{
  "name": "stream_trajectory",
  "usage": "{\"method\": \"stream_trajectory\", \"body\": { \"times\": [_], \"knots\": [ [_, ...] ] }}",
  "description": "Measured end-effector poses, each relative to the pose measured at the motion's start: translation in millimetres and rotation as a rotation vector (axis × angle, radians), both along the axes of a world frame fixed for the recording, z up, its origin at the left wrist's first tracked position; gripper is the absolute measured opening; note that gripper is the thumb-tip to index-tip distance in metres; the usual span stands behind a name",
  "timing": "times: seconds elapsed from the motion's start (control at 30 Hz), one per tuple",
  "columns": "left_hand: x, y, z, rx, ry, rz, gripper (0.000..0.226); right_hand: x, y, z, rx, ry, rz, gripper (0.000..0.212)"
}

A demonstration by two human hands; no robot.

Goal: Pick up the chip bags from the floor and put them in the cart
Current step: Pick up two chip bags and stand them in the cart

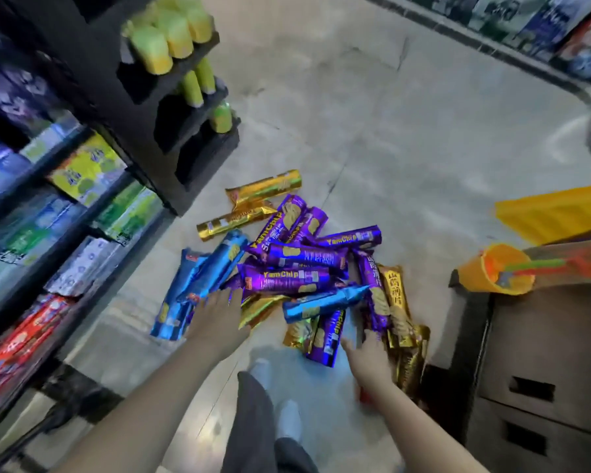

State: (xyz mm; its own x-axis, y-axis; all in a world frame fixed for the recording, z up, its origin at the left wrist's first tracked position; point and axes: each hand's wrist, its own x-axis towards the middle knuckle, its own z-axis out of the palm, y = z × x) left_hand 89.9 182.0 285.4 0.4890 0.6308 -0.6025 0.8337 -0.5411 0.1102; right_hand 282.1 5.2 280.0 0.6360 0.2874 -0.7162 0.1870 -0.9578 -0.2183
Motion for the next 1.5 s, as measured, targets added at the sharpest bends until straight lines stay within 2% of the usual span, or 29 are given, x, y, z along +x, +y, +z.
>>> {"method": "stream_trajectory", "body": {
  "times": [0.1,0.27,0.37,0.47,0.57,0.6,0.63,0.8,0.83,0.93,0.97,1.07,1.23,1.33,1.5],
  "knots": [
    [38,28,-76,-0.021,-0.005,-0.066,0.077,11,7,-75,0.045,0.13,-0.306,0.072],
    [97,60,-229,-0.031,-0.05,-0.056,0.077,34,33,-222,0.142,0.287,-0.647,0.061],
    [126,67,-318,-0.04,-0.027,-0.192,0.083,44,53,-308,0.246,0.3,-0.824,0.086],
    [152,73,-391,-0.047,-0.055,-0.315,0.092,52,69,-383,0.346,0.296,-0.997,0.084],
    [170,76,-442,-0.023,-0.026,-0.403,0.104,54,79,-457,0.417,0.25,-1.168,0.125],
    [173,76,-454,0.002,-0.014,-0.413,0.106,53,80,-474,0.442,0.245,-1.19,0.133],
    [173,75,-465,0.031,-0.009,-0.415,0.107,54,79,-491,0.449,0.251,-1.212,0.132],
    [167,70,-489,0.287,-0.069,-0.444,0.097,52,81,-486,0.513,0.169,-1.288,0.08],
    [165,67,-484,0.289,-0.094,-0.428,0.092,53,76,-484,0.543,0.183,-1.28,0.072],
    [160,56,-452,0.13,-0.094,-0.314,0.083,59,61,-453,0.528,0.192,-1.198,0.05],
    [155,51,-436,0.093,-0.1,-0.264,0.081,61,57,-440,0.52,0.18,-1.154,0.049],
    [133,43,-369,-0.025,-0.11,-0.045,0.086,60,48,-374,0.476,0.214,-1.017,0.066],
    [112,35,-206,-0.288,-0.379,0.442,0.083,64,47,-208,0.445,0.209,-0.691,0.053],
    [101,30,-103,-0.303,-0.522,0.639,0.077,58,57,-96,0.456,0.196,-0.483,0.037],
    [84,25,36,-0.35,-0.7,0.836,0.066,41,82,60,0.572,0.104,-0.224,0.051]
  ]
}}
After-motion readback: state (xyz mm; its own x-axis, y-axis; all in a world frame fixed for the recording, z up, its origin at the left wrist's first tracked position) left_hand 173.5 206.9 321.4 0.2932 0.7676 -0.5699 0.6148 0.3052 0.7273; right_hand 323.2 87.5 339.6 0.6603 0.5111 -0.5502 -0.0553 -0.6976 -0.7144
